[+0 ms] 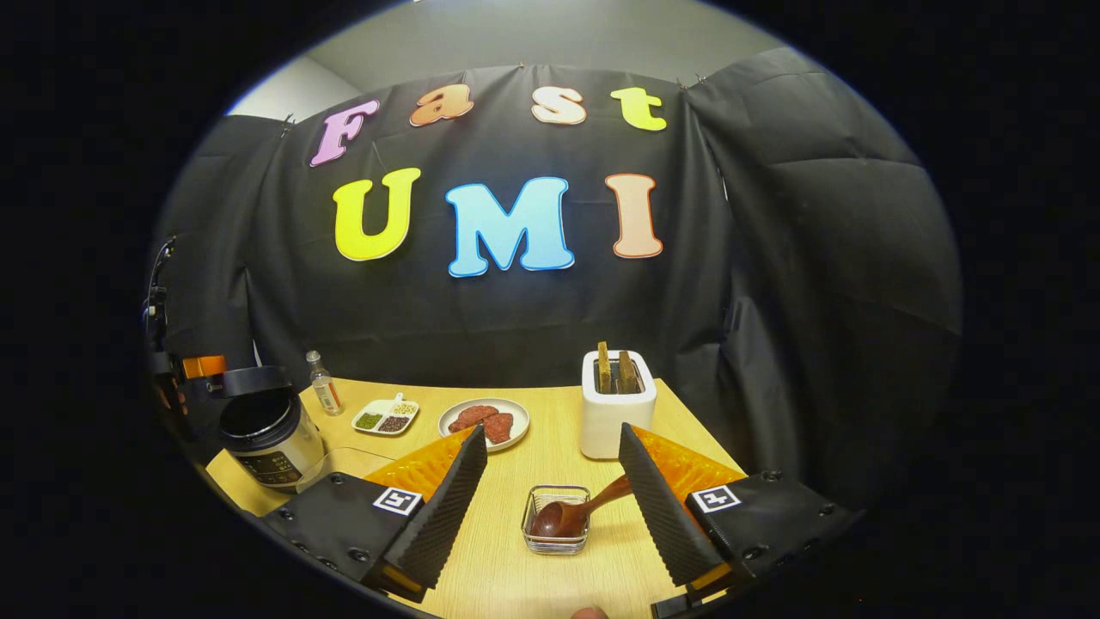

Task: Close the left gripper, press the button to open the rice cooker; take a wooden spoon from the chopstick holder with the right hand, scoop a spoonful of rice and pour it into the rice cooker, then put the wooden spoon back into the chopstick holder.

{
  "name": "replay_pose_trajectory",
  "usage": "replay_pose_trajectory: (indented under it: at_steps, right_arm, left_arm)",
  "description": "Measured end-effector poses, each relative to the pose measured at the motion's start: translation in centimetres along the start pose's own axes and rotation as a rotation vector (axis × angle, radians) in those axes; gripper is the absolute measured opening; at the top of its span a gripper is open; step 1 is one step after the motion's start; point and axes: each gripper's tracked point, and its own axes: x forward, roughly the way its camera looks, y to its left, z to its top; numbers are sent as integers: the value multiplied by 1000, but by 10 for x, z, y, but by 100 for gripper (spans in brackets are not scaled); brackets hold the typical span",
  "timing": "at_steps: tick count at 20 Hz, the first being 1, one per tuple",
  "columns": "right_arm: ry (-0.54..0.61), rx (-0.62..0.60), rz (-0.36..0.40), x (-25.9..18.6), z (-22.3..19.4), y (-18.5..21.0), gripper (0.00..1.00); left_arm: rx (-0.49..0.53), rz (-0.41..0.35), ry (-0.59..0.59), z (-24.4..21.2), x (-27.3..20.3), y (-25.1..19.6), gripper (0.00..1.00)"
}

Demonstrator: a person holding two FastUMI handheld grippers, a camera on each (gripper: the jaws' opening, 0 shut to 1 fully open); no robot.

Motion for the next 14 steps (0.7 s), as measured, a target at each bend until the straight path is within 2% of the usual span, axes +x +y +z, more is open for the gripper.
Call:
replay_pose_trajectory:
  at_steps: [2,3,4,5,6,10,12,14]
  right_arm:
    - [2,4,-1,-1,-2,-3,98]
    - [6,6,-3,-1,-4,-4,93]
    - [10,7,-6,-2,-6,-5,98]
    - [12,7,-8,-3,-6,-7,98]
    - [11,8,-12,-3,-6,-8,98]
    - [12,8,-21,-4,-8,-11,98]
    - [10,8,-24,-6,-8,-11,98]
    - [14,2,-26,-6,-9,-12,98]
  left_arm:
    - [18,3,11,-11,1,-4,87]
    - [30,6,15,-16,1,-5,90]
    - [38,8,19,-23,0,-6,90]
    - [43,9,19,-26,0,-6,87]
    - [47,9,20,-30,-1,-6,90]
    - [96,12,57,-60,2,-10,87]
    - [119,21,73,-72,3,-11,90]
    - [128,21,44,-71,0,-9,89]
